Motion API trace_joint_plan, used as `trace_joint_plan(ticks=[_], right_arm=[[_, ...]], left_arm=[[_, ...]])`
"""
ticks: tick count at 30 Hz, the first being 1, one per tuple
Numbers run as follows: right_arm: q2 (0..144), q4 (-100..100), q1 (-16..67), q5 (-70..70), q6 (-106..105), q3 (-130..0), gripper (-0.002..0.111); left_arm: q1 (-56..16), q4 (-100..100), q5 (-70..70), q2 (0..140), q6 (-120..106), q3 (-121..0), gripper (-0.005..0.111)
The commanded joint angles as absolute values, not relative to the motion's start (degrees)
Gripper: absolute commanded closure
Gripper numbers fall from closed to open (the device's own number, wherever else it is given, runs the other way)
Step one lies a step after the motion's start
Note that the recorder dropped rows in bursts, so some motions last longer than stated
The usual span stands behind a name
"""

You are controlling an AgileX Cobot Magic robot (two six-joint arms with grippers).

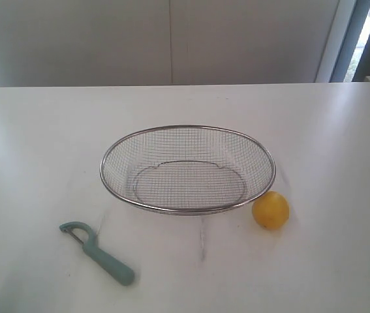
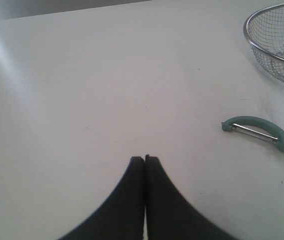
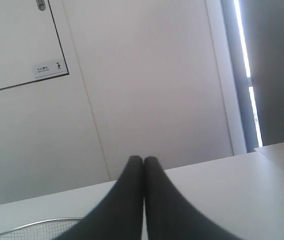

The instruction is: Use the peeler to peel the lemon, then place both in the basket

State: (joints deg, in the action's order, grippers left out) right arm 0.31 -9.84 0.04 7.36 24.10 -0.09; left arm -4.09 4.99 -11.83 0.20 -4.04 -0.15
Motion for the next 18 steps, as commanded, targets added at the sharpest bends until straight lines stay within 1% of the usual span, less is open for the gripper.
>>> trace_joint_plan(ticks=[1, 5, 10, 14, 16, 18], right_arm=[[0.0, -9.94, 0.17, 7.83, 24.87, 0.0, 0.108], [0.0, -9.94, 0.17, 7.83, 28.28, 0.0, 0.108], [0.0, -9.94, 0.17, 7.83, 41.58, 0.0, 0.108], [0.0, -9.94, 0.17, 8.36, 42.77, 0.0, 0.108], [0.0, -9.94, 0.17, 13.97, 42.91, 0.0, 0.108], [0.0, -9.94, 0.17, 15.92, 42.91, 0.0, 0.108]], left_arm=[[-4.13, 5.48, -12.14, 0.0, -4.3, 0.0, 0.107], [-4.13, 5.48, -12.14, 0.0, -4.3, 0.0, 0.107], [-4.13, 5.48, -12.14, 0.0, -4.3, 0.0, 0.107], [-4.13, 5.48, -12.14, 0.0, -4.3, 0.0, 0.107], [-4.13, 5.48, -12.14, 0.0, -4.3, 0.0, 0.107], [-4.13, 5.48, -12.14, 0.0, -4.3, 0.0, 0.107]])
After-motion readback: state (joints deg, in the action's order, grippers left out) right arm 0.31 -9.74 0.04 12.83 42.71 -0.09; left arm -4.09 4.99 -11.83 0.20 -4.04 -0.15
